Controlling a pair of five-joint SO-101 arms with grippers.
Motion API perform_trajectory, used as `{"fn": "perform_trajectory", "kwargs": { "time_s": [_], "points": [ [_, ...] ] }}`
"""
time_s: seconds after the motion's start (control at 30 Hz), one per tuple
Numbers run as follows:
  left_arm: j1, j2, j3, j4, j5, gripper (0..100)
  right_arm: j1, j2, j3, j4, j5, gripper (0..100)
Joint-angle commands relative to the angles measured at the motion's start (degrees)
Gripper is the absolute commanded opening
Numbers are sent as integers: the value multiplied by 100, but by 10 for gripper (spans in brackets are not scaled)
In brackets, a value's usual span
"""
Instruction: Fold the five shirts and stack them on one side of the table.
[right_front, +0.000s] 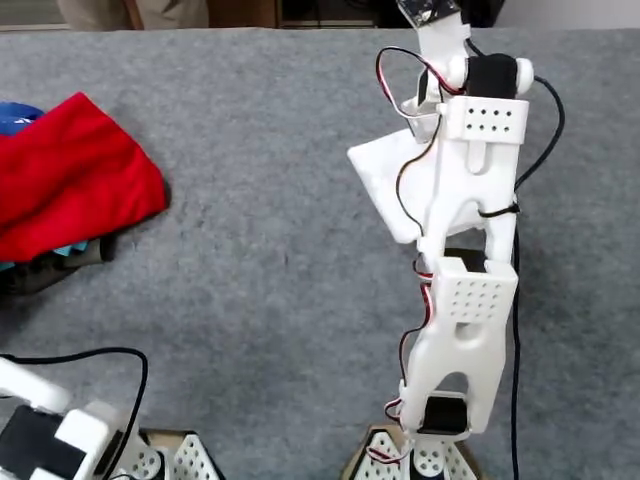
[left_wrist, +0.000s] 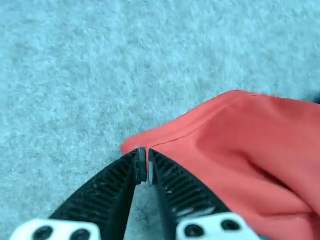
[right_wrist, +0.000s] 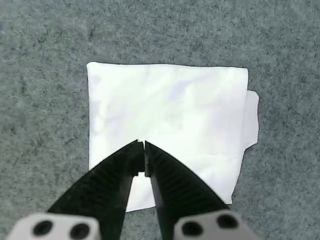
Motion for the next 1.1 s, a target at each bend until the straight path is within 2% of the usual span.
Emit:
{"fn": "perform_trajectory", "kwargs": {
  "time_s": [0.0, 0.1, 0.2, 0.33, 0.47, 0.57, 0.67, 0.87, 1.07],
  "points": [
    [149, -277, -316, 88, -44, 28, -66, -303, -4, 123, -9, 12],
    [88, -277, -563, 721, -44, 37, -48, -303, -4, 123, -9, 12],
    [97, -189, -747, 1319, -35, 130, -40, -303, -4, 123, -9, 12],
    [255, 22, -510, 800, 97, 250, -48, -303, -4, 123, -9, 12],
    [536, 980, -431, -158, 325, 278, -57, -303, -4, 123, -9, 12],
    [624, 1930, -870, -141, 325, 278, -31, -303, -4, 123, -9, 12],
    [563, 2633, -1705, 624, 360, 247, -22, -303, -4, 123, -9, 12],
    [580, 2967, -3657, 2752, 360, 19, -31, -295, -4, 114, -9, 12],
    [624, 2967, -5055, 4237, 325, 20, -31, -145, -4, 123, -9, 12]
  ]
}}
